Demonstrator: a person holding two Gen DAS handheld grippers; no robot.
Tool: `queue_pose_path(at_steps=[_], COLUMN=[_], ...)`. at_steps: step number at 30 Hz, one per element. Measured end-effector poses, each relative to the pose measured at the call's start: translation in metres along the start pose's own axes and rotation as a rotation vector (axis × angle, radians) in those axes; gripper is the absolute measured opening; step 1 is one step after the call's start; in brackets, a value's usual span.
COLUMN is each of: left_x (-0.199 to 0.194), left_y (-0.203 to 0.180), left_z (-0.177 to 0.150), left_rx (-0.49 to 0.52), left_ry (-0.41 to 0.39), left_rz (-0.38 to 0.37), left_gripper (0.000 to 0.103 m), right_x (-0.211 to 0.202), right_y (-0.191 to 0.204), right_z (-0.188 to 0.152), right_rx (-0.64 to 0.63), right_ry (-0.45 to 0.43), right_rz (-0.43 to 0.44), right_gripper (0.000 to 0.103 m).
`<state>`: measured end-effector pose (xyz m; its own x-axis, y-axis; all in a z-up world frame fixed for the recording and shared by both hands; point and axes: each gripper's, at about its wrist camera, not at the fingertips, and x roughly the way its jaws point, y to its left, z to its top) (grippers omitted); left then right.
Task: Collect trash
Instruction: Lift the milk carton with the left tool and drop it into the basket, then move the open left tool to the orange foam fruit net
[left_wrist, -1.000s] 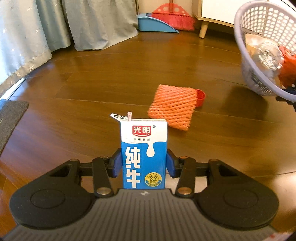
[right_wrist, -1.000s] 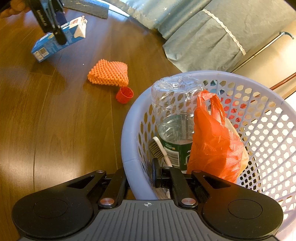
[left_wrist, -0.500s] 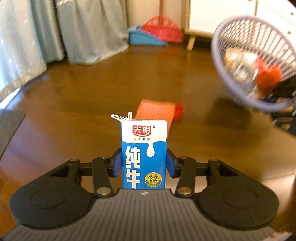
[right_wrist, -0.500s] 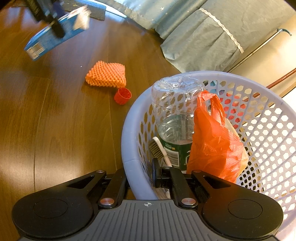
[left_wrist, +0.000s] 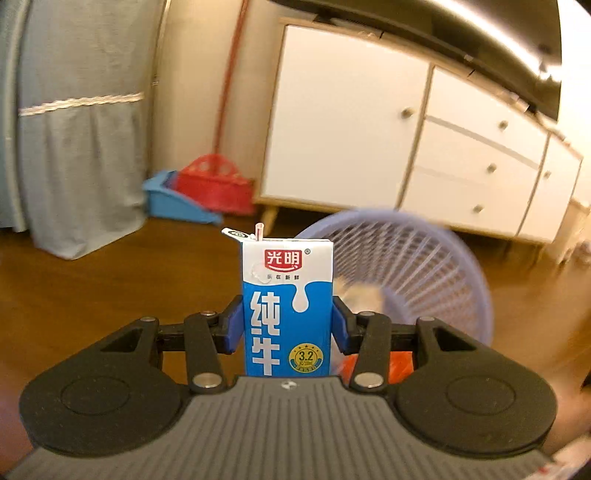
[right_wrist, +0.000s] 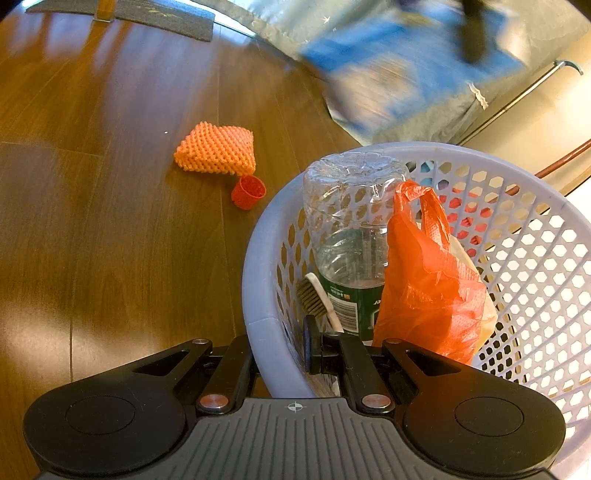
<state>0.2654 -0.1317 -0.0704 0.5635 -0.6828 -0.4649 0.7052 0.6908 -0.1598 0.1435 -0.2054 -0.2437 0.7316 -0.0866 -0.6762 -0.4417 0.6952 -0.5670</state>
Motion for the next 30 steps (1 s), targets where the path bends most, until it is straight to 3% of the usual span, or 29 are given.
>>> queue_pose_path(at_steps=[6, 7, 8, 12, 20, 30], left_x=[0.047, 0.063, 0.073, 0.066, 0.025, -0.013], left_y=[-0.038, -0.042, -0.046, -0.056, -0.015, 0.087], left_z=[0.021, 0.024, 0.024, 0.024, 0.005, -0.053], left_rx=[-0.066, -0.070, -0.071, 0.005, -0.004, -0.054], left_ry=[-0.030, 0.022, 0.074, 0.047, 0.057, 0.149], left_rz=[-0.138, -0.157, -0.164, -0.160, -0.056, 0.244], left_gripper=[0.044, 0.055, 0.057, 0.057, 0.058, 0.061], right_x=[0.000, 0.000, -0.001, -0.003, -0.003, -0.004], right_y=[0.001, 0.001, 0.001, -0.002, -0.004, -0.005], right_z=[-0.001, -0.001, -0.001, -0.001, 0.001, 0.000], right_rx=[-0.001, -0.001, 0.002, 0.016, 0.028, 0.026], right_ry=[-0.001, 0.000, -0.001, -0.007, -0.007, -0.009], right_rz=[0.001, 0.002, 0.003, 0.005, 0.004, 0.006], right_gripper=[0.004, 0.004, 0.004, 0.004, 0.004, 0.004])
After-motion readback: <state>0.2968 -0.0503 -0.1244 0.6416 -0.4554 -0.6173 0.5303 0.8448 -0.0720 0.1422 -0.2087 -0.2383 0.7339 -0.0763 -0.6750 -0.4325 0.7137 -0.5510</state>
